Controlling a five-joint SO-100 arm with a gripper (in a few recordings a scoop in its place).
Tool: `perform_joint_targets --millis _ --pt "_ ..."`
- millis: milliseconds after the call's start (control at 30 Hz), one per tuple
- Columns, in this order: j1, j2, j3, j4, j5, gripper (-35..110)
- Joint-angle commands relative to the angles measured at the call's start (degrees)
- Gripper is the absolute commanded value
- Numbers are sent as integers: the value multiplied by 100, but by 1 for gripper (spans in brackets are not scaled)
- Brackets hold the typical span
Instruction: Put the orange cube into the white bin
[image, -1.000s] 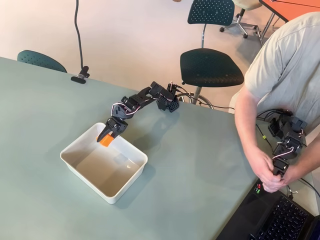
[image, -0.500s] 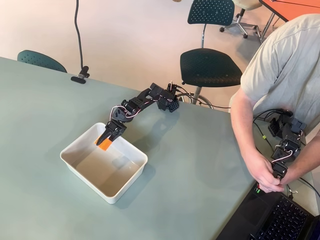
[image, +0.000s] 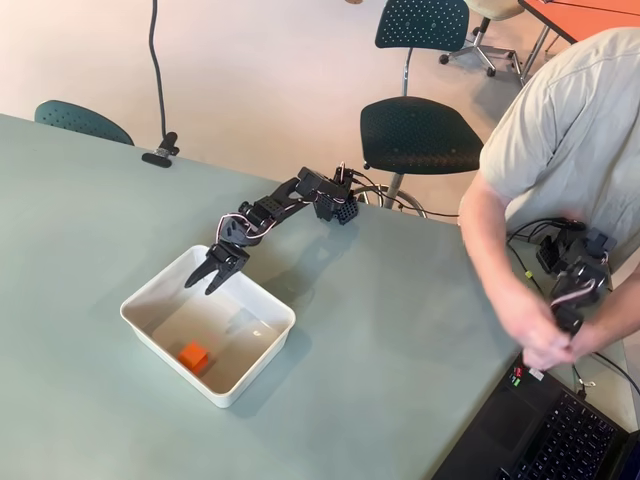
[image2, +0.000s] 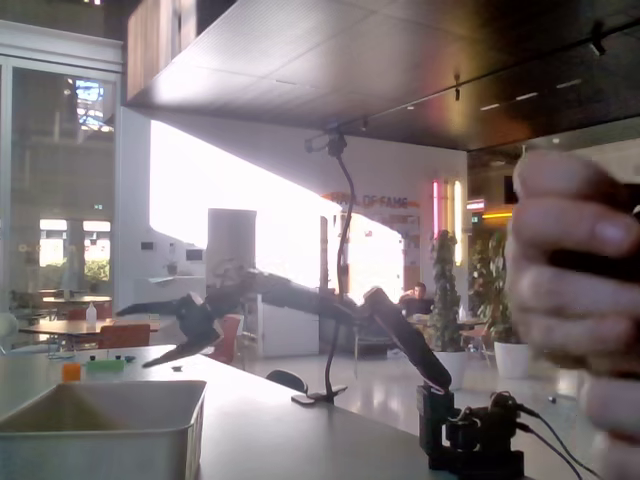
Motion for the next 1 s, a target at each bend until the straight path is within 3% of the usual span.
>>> perform_joint_targets --millis 0,433,667,967 --pt "114 1301 -167 536 -18 52" --pt "343 3384 -114 4966 -35 52" --pt "88 3990 800 5027 -53 52" --pt "149 7497 3551 5027 -53 52"
